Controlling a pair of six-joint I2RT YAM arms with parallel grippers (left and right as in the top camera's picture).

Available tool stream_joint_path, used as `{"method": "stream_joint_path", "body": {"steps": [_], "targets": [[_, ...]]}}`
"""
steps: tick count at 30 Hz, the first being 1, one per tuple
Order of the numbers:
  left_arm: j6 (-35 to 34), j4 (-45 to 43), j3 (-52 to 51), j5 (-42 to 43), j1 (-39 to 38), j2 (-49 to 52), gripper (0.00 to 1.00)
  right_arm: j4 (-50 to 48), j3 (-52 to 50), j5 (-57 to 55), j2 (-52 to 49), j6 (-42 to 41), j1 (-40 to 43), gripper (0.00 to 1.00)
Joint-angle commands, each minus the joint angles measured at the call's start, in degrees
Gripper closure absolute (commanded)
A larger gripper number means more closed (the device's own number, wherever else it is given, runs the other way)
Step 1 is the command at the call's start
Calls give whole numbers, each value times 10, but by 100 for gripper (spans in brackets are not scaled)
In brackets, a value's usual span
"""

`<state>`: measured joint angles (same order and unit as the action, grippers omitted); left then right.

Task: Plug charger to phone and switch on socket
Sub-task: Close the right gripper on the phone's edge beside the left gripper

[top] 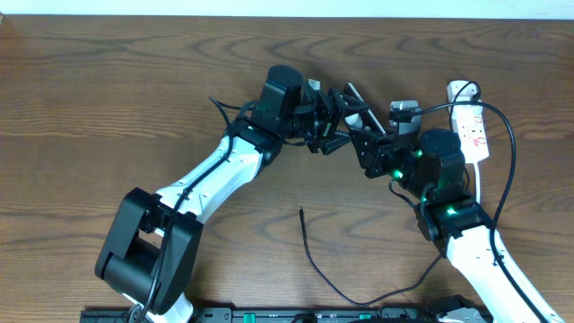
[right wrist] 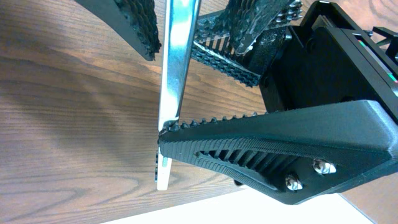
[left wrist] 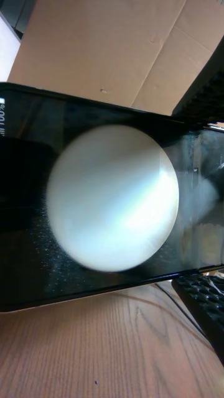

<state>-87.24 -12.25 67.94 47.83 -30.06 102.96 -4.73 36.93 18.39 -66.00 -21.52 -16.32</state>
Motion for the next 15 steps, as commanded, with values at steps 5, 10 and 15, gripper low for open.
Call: {"method": "stream_joint_path", "body": {"steps": [5,10,15], "targets": [[-3,-7,7,3,0,-20,92,2,9,-3,-1,1,-2,72],[-3,-7,7,3,0,-20,93,2,9,-3,-1,1,-2,77],[-3,-7,7,3,0,-20,93,2,9,-3,-1,1,-2,83]]}}
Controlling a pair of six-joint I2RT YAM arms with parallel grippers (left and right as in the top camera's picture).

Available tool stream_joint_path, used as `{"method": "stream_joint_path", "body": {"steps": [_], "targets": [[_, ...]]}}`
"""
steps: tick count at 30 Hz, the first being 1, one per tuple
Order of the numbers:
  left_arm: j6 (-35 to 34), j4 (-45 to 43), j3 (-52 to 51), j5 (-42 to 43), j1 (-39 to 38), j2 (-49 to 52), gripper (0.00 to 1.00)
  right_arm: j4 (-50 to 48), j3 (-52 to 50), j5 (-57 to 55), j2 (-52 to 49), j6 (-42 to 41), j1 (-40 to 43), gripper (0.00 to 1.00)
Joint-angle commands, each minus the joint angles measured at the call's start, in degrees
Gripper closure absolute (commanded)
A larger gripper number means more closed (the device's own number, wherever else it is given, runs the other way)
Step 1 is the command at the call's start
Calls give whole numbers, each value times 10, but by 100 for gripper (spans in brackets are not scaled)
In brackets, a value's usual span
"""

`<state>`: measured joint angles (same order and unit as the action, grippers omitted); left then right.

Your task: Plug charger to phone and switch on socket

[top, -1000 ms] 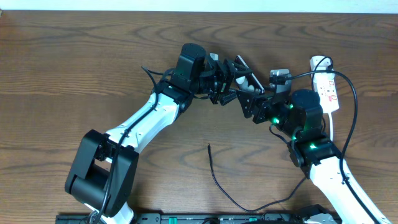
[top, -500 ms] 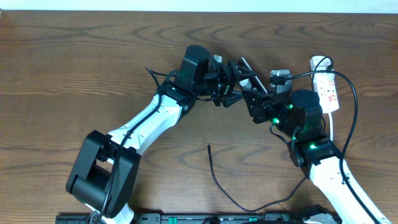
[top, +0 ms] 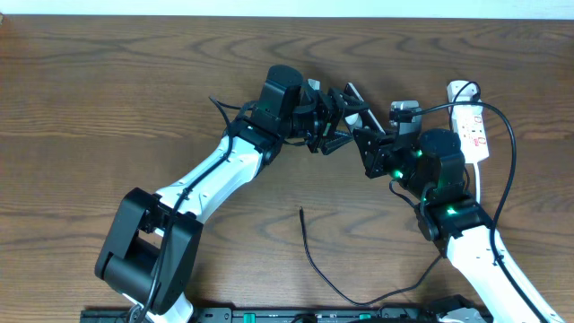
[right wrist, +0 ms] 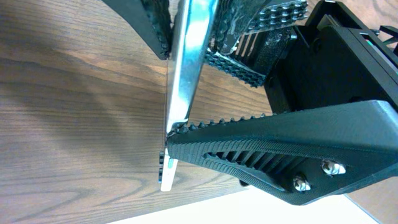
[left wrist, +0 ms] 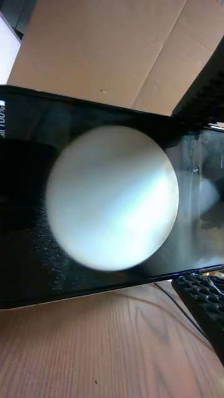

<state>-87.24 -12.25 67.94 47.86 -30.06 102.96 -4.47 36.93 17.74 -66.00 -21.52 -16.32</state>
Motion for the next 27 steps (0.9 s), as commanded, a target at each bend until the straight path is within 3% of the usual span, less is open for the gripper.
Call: {"method": "stream_joint_path", "body": {"steps": [1,3,11,13,15,17,18,27], "targets": [[-3,-7,7,3,0,-20,93,0,9,3,-1,1,-2,84],[-3,-7,7,3,0,-20,92,0,9,2,-1,1,-2,91],[-3,-7,7,3,0,-20,92,0,9,1,-1,1,-2,97],[-3,-7,7,3,0,-20,76,2,9,-7,-1,-7,-2,99],[-3,-7,7,3,0,-20,41,7,9,-27,-1,-23,-2,99],[-3,-7,7,3,0,-20,16,10,9,-28,-1,-22,-2,99],[-2,-7,7,3,0,-20,11,10,9,-28,-1,-22,-2,99],[0,-12,7,13,8,-20,10,8,9,-30,0,-29,5,99]]}}
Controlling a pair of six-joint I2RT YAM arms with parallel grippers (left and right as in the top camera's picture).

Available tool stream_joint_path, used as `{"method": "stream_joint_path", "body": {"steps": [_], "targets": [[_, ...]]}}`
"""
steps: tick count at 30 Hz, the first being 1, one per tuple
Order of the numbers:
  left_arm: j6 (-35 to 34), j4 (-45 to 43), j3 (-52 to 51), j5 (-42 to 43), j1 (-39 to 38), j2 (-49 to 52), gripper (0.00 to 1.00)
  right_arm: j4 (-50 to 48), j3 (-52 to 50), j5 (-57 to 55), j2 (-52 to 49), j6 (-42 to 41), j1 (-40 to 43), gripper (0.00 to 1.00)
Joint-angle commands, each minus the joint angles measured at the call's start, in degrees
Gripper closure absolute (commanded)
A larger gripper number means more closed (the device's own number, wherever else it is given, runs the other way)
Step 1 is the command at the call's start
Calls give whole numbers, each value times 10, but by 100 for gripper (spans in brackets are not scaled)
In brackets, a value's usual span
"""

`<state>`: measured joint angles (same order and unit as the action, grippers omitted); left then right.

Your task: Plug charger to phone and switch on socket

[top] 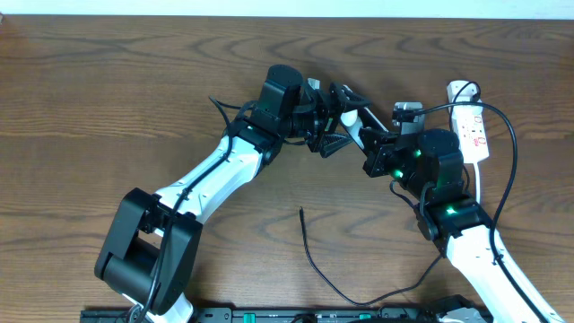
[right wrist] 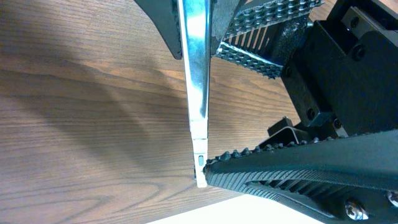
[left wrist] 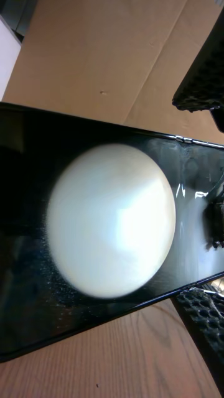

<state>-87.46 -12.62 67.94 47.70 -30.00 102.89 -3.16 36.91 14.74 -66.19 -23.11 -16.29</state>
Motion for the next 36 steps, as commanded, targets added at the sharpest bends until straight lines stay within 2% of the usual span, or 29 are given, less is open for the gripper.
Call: {"method": "stream_joint_path", "body": {"steps": [1,3,11,17,25,31,36], "targets": [[5,-18,7,22,10,-20,10,-5,9,-2,2,-18,9,99],[8,-43,7,45,17,-20,10,-3,9,-14,2,-41,19,99],[1,-173,7,195,57,-20,10,-14,9,-92,2,-254,51,99],[-1,-196,7,251,107,-20,9,-40,9,-87,2,-413,66,99],[4,-196,7,235,163,-20,9,-130,9,-2,2,-556,64,99],[4,-196,7,183,173,-20,9,-146,9,38,2,-680,43,99],[4,-196,7,150,173,-20,9,-201,9,40,2,-699,6,99]]}}
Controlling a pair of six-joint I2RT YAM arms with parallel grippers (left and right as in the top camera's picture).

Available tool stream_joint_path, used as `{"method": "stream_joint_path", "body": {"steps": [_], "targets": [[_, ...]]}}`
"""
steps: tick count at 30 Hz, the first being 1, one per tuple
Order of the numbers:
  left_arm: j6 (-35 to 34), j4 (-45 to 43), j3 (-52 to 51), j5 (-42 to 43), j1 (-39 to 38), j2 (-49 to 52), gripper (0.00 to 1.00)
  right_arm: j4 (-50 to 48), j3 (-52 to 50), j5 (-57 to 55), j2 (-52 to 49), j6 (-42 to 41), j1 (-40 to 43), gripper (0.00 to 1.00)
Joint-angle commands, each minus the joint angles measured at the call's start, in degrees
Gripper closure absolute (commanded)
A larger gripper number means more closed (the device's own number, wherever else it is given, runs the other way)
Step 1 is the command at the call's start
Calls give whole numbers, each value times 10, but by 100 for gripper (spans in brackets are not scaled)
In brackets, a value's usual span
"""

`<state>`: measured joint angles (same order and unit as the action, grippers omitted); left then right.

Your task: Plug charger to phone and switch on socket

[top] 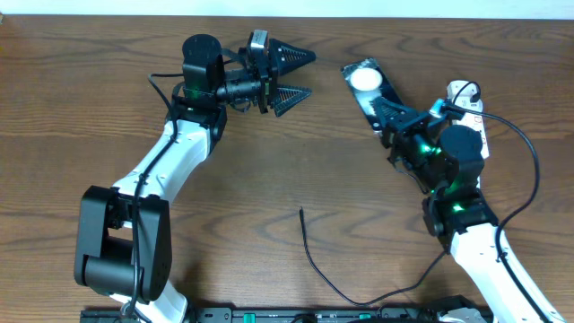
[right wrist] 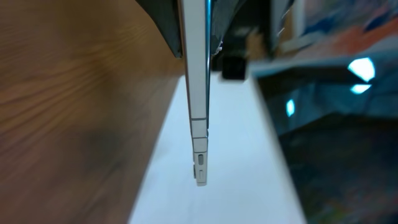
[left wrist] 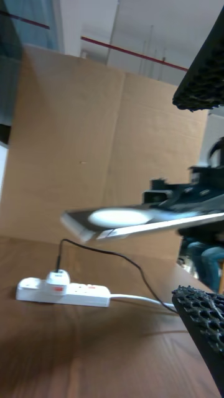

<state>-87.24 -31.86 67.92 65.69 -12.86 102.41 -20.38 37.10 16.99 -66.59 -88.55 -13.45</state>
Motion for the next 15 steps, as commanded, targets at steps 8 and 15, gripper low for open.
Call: {"method": "stream_joint_path", "body": {"steps": [8,15], "targets": [[1,-4,7,-75,2,-15,9,-81,7,-13,6,-45,-75,99],[2,-4,7,-90,-10,-15,10,-78,7,-26,6,-64,-108,99]]}}
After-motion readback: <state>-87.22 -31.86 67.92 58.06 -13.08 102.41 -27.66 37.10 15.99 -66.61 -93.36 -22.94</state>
